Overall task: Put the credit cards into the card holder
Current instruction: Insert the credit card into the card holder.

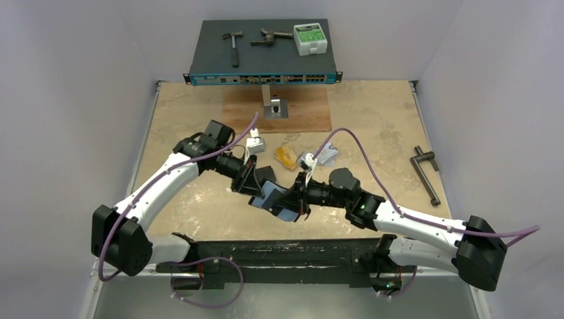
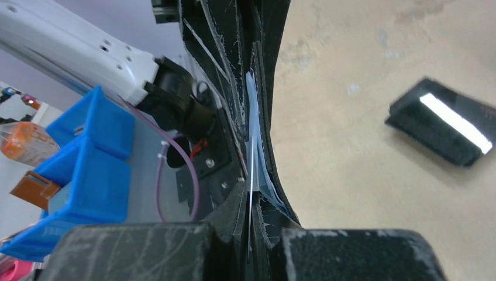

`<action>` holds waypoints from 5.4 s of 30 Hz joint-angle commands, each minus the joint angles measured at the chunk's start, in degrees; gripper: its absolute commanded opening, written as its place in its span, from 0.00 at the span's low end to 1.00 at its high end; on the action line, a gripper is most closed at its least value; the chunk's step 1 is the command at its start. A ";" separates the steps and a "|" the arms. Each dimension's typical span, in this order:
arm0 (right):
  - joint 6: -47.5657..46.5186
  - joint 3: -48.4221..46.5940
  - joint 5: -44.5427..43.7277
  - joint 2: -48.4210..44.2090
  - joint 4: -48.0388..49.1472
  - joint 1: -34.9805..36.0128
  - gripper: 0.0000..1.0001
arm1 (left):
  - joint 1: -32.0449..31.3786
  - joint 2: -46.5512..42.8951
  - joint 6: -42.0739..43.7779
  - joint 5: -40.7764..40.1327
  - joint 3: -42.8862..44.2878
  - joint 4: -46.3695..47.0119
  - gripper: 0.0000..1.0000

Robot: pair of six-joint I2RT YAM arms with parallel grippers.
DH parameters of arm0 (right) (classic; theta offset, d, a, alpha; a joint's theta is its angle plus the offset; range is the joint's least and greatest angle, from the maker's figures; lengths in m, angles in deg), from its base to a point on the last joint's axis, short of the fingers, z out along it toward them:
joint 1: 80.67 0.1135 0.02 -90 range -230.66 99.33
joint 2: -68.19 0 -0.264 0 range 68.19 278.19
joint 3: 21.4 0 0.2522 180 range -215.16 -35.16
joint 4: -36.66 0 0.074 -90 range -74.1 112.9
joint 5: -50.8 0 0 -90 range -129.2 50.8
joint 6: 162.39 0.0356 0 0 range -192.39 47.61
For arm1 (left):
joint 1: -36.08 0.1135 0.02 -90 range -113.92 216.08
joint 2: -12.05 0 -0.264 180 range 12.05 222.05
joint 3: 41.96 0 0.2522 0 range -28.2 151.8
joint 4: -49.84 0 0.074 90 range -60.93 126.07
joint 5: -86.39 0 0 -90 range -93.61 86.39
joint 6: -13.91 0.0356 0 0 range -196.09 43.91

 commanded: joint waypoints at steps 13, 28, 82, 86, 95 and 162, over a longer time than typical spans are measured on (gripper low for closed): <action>6.50 13.58 -2.27 9.53 16.67 -3.64 0.00 | -3.62 17.13 -14.13 -1.95 -6.39 24.45 0.07; 9.45 12.67 0.11 25.91 22.18 -8.28 0.14 | -5.81 20.80 -24.54 -13.27 -13.31 36.61 0.06; 15.85 0.25 -4.92 12.86 -21.94 -3.14 0.53 | -6.76 23.97 -38.42 -21.02 -14.58 37.09 0.03; 16.43 1.26 -4.62 14.79 -20.99 -3.12 0.52 | -6.80 24.09 -38.34 -20.94 -14.52 37.11 0.03; 16.86 1.85 -4.52 17.19 -18.88 -3.19 0.51 | -6.71 24.18 -37.90 -20.92 -14.11 36.87 0.03; 9.32 -10.69 -22.28 25.56 -22.67 -11.74 0.00 | -4.89 24.96 -36.74 -19.15 -12.66 34.73 0.04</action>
